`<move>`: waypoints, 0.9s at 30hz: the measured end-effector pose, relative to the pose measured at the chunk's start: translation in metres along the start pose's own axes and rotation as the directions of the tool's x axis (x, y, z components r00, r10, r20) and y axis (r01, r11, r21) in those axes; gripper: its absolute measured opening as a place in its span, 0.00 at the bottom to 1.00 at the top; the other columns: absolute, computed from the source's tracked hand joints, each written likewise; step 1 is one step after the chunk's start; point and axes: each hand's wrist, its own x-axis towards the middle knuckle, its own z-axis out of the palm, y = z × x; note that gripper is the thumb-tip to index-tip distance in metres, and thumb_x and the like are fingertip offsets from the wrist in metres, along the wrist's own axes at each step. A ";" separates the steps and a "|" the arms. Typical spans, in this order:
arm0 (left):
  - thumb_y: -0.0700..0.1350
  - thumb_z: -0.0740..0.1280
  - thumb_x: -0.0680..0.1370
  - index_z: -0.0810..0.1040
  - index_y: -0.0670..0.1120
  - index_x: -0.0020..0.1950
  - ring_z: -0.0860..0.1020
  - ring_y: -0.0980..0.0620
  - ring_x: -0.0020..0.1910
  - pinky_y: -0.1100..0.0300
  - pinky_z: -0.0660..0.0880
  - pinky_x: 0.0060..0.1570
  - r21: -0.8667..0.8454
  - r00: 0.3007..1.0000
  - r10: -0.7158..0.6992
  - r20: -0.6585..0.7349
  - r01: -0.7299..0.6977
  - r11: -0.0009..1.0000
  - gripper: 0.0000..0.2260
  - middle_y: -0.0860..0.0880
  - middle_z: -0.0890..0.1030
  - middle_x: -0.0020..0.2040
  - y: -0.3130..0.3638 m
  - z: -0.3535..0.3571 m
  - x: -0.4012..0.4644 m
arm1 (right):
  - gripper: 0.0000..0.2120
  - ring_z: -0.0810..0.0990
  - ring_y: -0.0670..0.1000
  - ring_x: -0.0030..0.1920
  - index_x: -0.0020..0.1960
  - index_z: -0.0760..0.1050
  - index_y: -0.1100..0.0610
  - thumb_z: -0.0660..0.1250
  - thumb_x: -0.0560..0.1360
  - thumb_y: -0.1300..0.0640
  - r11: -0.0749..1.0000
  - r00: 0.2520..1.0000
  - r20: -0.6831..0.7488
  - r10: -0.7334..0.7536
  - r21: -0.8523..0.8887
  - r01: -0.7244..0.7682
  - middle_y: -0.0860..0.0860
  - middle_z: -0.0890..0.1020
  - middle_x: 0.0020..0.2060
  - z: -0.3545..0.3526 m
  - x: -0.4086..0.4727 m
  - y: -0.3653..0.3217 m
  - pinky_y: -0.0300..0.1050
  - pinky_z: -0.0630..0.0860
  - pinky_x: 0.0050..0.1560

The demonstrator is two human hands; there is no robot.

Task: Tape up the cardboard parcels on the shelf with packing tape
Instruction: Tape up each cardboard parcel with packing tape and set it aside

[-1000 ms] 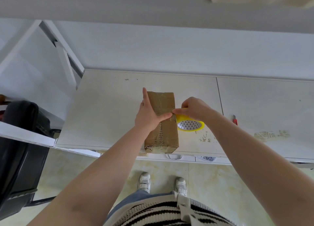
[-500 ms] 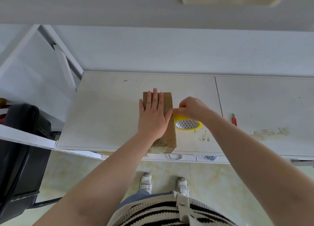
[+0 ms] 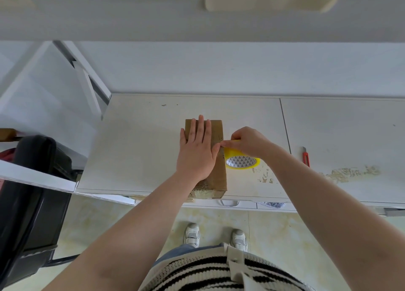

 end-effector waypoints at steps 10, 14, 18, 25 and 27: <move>0.63 0.35 0.80 0.37 0.46 0.81 0.37 0.46 0.79 0.43 0.43 0.78 -0.021 1.000 -0.001 0.005 0.001 1.000 0.33 0.46 0.36 0.80 0.000 -0.002 -0.001 | 0.22 0.71 0.49 0.31 0.33 0.74 0.54 0.66 0.75 0.38 0.997 0.999 0.002 -0.044 0.068 0.044 0.49 0.72 0.29 0.002 -0.002 0.003 0.43 0.67 0.35; 0.68 0.31 0.76 0.38 0.46 0.81 0.37 0.47 0.79 0.43 0.42 0.78 -0.037 1.000 -0.007 -0.001 0.007 0.999 0.38 0.47 0.36 0.80 0.000 0.000 -0.001 | 0.20 0.73 0.50 0.35 0.34 0.74 0.52 0.64 0.77 0.39 0.996 0.999 0.002 -0.052 0.069 0.052 0.49 0.74 0.32 0.000 -0.007 0.006 0.43 0.69 0.37; 0.68 0.34 0.78 0.38 0.46 0.81 0.37 0.46 0.79 0.42 0.42 0.77 -0.018 1.000 -0.012 -0.003 0.012 1.000 0.38 0.46 0.36 0.80 0.001 -0.001 -0.001 | 0.18 0.77 0.52 0.41 0.42 0.78 0.52 0.62 0.78 0.39 0.993 0.999 -0.025 -0.034 0.114 0.037 0.51 0.78 0.38 0.003 -0.014 0.012 0.45 0.74 0.41; 0.66 0.37 0.78 0.37 0.46 0.81 0.36 0.45 0.79 0.41 0.41 0.77 -0.035 0.999 -0.010 0.031 0.011 0.999 0.37 0.46 0.35 0.80 0.001 -0.003 0.000 | 0.15 0.78 0.55 0.47 0.48 0.78 0.49 0.62 0.77 0.38 0.986 0.997 -0.073 0.000 0.166 0.012 0.53 0.80 0.47 0.008 -0.015 0.014 0.45 0.76 0.42; 0.66 0.37 0.78 0.37 0.47 0.81 0.36 0.45 0.79 0.41 0.41 0.77 -0.033 0.999 -0.010 0.033 0.011 0.999 0.36 0.46 0.35 0.80 0.001 -0.003 -0.001 | 0.16 0.78 0.55 0.47 0.48 0.78 0.49 0.62 0.77 0.37 0.987 0.998 -0.066 0.009 0.163 0.002 0.53 0.80 0.47 0.009 -0.014 0.014 0.44 0.75 0.41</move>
